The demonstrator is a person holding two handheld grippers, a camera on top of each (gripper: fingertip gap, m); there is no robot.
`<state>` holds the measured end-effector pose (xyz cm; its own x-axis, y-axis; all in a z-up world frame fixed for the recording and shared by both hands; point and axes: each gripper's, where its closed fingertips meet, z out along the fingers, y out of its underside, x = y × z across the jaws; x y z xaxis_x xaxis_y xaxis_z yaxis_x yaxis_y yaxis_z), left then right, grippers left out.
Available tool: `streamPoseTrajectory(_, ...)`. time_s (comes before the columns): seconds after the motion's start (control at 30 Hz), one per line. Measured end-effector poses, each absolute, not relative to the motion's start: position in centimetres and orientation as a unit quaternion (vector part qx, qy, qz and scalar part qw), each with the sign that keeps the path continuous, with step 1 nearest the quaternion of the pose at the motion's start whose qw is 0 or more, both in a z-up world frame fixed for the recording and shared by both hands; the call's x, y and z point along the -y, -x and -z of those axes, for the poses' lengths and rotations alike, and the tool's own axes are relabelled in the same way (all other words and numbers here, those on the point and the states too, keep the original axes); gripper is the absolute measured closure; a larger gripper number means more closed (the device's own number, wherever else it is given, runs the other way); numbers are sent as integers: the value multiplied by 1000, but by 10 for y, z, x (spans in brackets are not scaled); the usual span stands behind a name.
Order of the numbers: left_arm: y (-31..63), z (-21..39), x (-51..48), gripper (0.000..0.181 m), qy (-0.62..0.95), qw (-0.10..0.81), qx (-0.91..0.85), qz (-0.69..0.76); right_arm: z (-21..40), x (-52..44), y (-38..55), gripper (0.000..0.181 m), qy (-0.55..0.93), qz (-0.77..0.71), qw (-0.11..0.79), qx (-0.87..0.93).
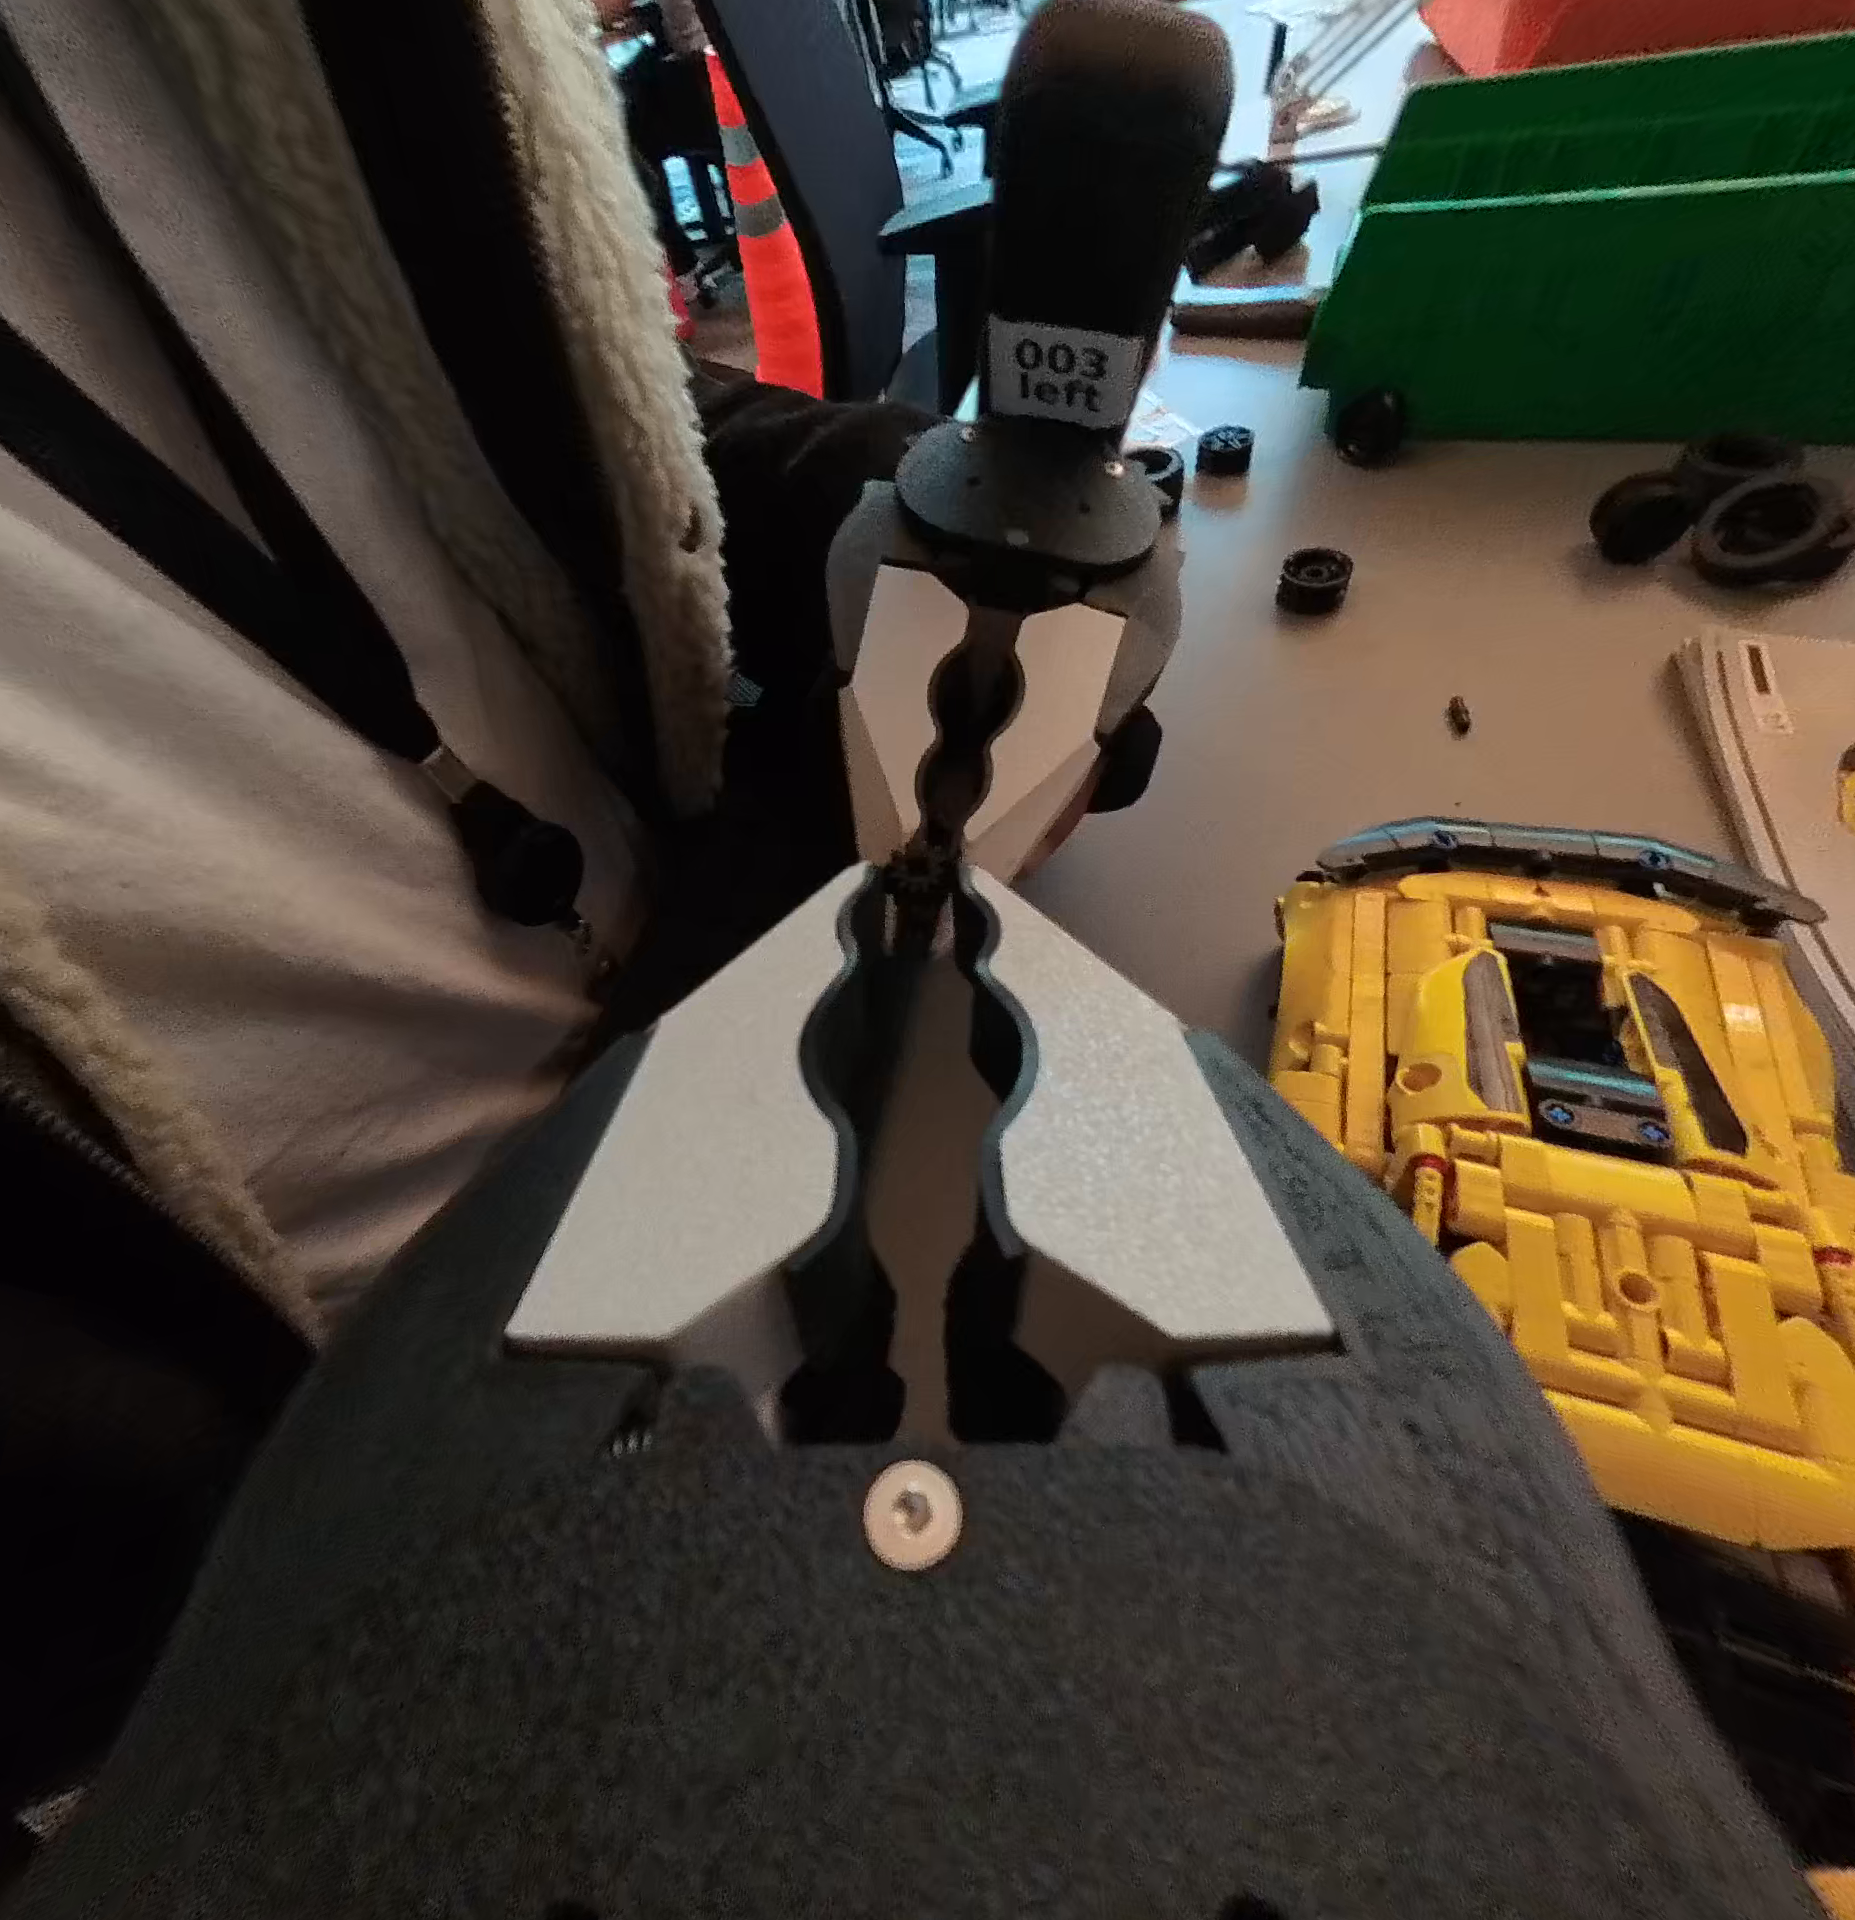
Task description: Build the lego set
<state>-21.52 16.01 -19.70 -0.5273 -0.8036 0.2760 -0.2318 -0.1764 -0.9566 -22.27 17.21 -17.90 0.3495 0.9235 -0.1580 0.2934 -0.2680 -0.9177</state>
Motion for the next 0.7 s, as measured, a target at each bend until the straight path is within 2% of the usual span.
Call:
streamPoseTrajectory(0.33, 206, 202, -182, 178, 452, 338, -612, 553, 183, -192, 214, 169, 768, -285, 438, 371)
streamPoseTrajectory(0.7, 202, 203, -194, 178, 464, 376, -606, 525, 185, -203, 207, 168, 805, -162, 469, 324)
